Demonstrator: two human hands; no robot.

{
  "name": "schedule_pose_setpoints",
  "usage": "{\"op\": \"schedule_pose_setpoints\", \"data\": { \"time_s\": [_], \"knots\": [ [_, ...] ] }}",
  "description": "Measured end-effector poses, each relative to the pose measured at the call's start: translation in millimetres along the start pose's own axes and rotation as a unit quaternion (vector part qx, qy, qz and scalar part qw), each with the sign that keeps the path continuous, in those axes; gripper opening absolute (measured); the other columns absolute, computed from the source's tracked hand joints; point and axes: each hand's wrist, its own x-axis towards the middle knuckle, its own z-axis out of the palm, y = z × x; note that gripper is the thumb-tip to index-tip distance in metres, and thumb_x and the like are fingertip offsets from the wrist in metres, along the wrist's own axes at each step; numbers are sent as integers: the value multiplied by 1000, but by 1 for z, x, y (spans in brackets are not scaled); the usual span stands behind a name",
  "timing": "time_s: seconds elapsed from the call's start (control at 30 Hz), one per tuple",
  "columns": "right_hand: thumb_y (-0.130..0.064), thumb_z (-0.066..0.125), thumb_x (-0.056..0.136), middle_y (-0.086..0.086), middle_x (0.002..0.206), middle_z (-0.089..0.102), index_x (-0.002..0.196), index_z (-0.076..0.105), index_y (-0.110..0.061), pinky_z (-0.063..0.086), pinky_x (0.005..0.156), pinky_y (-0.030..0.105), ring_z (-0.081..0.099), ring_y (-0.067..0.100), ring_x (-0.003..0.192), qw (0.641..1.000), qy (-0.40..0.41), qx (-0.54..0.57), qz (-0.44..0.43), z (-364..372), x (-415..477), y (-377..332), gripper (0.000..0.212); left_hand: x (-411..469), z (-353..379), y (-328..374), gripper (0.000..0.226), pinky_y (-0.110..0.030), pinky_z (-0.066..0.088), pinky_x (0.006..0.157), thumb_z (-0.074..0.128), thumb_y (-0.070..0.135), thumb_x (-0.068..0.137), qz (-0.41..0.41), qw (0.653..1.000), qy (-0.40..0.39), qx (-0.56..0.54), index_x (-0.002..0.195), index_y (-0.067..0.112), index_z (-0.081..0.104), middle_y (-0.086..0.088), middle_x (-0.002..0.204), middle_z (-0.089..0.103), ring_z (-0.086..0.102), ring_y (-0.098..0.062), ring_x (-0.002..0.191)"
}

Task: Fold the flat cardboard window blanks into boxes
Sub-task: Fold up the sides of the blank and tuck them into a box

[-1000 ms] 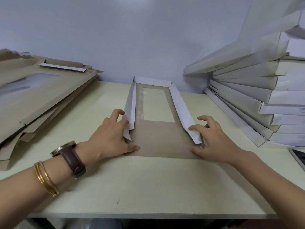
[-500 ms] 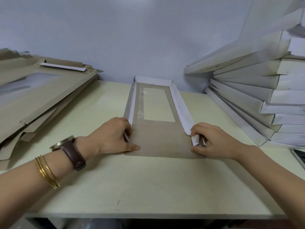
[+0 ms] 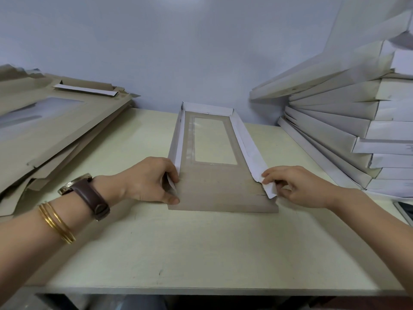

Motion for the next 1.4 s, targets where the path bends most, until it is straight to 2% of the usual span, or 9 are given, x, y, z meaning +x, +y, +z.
{"op": "schedule_pose_setpoints", "data": {
  "time_s": [0.1,0.23,0.53,0.67,0.8,0.9,1.0,1.17,1.4],
  "knots": [
    [4,62,85,5,113,66,106,70,-12,49,82,30,60,16,82,1000,-1,27,5,-1,1,1,27,-1,-3,3,46,-22,47,71,87,37,61,8,1000,1,3,85,24,51,4,95,63,57,-15,83],
    [6,65,83,1,114,65,103,71,-11,50,83,30,62,18,86,999,-1,37,3,-2,3,2,27,-1,-7,7,52,-36,49,76,88,38,58,15,1000,2,11,75,22,42,4,97,66,59,-20,85],
    [-2,76,80,-1,110,65,98,74,-9,44,71,5,63,-4,76,997,-22,63,24,-10,7,5,19,-1,-9,8,54,-33,49,76,89,40,57,8,1000,-11,10,78,22,43,8,96,63,57,-18,84],
    [-16,76,83,-3,107,68,99,74,-9,50,81,21,64,14,92,997,-16,71,40,-9,8,12,17,-1,-9,8,54,-32,49,75,89,40,57,6,1000,-11,11,79,22,43,7,95,62,56,-18,84],
    [-29,71,86,-3,89,69,87,73,-21,50,75,35,61,16,80,995,16,87,41,-1,4,11,8,0,-9,7,53,-33,48,74,89,40,57,9,1000,-12,13,78,22,43,5,90,62,55,-20,82],
    [-39,67,86,5,83,65,80,67,-20,47,69,36,56,22,76,994,56,85,47,6,7,9,20,0,-9,7,53,-37,49,77,89,40,56,11,1000,-14,13,77,23,43,1,95,64,56,-21,85],
    [-35,67,86,-2,82,64,84,65,-25,45,65,27,56,15,74,992,72,96,44,8,9,8,11,0,-9,6,53,-37,49,77,89,39,57,13,1000,-13,11,77,23,42,1,96,64,56,-21,84],
    [-32,72,84,6,76,67,83,71,-27,47,65,29,56,24,66,984,37,165,62,2,7,11,6,1,-9,5,51,-33,48,76,88,39,59,13,1000,-12,9,77,25,43,2,94,63,55,-19,82],
    [-10,66,89,19,81,71,95,72,-4,53,91,30,68,21,78,937,-12,326,123,-5,3,20,11,3,-8,4,47,-25,44,69,88,41,58,10,1000,-13,19,82,21,53,4,88,61,54,-15,78]
  ]
}}
